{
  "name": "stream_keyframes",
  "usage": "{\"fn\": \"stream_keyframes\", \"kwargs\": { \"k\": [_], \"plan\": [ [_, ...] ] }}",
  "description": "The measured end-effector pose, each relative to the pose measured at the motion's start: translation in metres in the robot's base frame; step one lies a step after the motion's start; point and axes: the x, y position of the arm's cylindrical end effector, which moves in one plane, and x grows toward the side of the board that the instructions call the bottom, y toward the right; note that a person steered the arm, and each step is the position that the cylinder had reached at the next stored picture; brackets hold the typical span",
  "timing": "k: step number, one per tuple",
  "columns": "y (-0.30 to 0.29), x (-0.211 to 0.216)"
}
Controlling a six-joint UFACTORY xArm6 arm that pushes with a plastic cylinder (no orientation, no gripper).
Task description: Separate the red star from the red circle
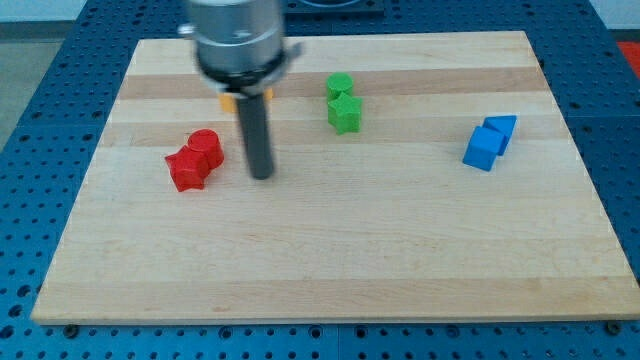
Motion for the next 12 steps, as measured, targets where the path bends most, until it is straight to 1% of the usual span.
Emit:
{"fn": "stream_keyframes", "kwargs": {
  "k": [1, 2, 3, 4, 5, 6, 7, 8, 9, 10, 12],
  "plan": [
    [0.000, 0.000],
    [-0.019, 0.004],
    [-0.060, 0.011],
    [-0.060, 0.011],
    [-0.083, 0.011],
    [-0.083, 0.011],
    [-0.053, 0.011],
    [0.036, 0.011],
    [0.037, 0.011],
    [0.024, -0.034],
    [0.011, -0.055]
  ]
}}
